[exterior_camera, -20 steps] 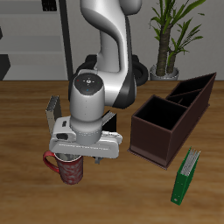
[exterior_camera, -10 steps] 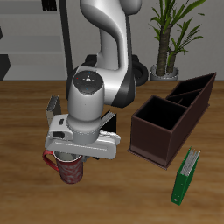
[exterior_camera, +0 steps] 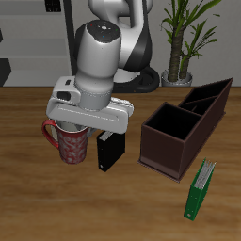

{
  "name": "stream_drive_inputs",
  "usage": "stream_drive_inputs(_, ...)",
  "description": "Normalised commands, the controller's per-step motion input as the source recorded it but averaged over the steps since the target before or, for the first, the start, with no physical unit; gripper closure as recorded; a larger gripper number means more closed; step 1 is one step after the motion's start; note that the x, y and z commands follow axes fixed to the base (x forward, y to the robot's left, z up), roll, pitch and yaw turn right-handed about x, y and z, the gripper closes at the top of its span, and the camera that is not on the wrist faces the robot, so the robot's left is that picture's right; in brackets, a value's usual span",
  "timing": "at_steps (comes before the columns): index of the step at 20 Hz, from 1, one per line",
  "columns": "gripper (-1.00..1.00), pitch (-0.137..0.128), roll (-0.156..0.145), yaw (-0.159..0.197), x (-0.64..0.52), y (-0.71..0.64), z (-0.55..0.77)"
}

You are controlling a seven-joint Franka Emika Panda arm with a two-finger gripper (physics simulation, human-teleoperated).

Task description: Place the red mug into the left desk caddy's right compartment

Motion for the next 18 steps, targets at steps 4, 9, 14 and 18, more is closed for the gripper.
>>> stream_drive_inputs(4, 1.00, -0.092, 0.013, 0.079, -0.53, 0.36, 0.83)
stream_drive_inputs(9, 1.00, -0.038, 0.006, 0.044, -0.47, 0.34, 0.52)
stream_drive_inputs(14, 1.00, -0.006, 0.023, 0.046, -0.48, 0.39, 0.38)
stream_drive_inputs(18, 1.00, -0.017, 0.038, -0.023, -0.43, 0.47, 0.19)
